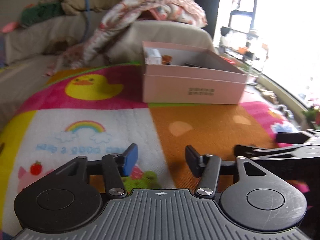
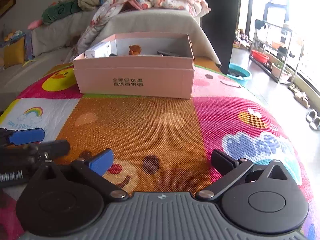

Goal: Organize rigid objects

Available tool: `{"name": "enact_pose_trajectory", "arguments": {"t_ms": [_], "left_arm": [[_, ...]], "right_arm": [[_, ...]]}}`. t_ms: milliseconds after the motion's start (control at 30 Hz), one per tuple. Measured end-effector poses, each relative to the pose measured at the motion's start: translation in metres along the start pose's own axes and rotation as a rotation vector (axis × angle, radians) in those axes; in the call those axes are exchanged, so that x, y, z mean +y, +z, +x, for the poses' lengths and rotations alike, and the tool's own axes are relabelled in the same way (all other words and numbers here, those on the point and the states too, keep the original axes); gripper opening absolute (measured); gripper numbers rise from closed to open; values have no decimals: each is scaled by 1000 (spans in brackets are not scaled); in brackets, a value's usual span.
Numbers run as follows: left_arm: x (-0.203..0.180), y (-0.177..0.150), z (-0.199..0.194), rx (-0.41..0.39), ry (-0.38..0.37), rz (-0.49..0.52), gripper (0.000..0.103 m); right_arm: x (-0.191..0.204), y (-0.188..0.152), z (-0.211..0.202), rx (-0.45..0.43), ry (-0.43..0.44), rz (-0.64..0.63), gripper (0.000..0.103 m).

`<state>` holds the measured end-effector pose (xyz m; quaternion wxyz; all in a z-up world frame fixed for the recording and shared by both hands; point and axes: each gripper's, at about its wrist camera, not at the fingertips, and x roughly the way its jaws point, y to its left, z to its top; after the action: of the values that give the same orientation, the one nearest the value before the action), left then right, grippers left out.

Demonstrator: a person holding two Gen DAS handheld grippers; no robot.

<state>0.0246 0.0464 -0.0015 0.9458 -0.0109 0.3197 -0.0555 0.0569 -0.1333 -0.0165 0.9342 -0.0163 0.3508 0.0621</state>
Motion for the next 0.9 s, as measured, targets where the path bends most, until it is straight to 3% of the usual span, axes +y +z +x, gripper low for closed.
{"name": "enact_pose_trajectory", "arguments": {"t_ms": [167, 900], "left_arm": [[-11, 2, 1, 2, 54, 50, 55], [-12, -3, -3, -5, 25, -1, 55]], "right_arm": [[1, -2, 0, -19, -14, 13, 103], [2, -1, 4, -28, -31, 25, 103]]}}
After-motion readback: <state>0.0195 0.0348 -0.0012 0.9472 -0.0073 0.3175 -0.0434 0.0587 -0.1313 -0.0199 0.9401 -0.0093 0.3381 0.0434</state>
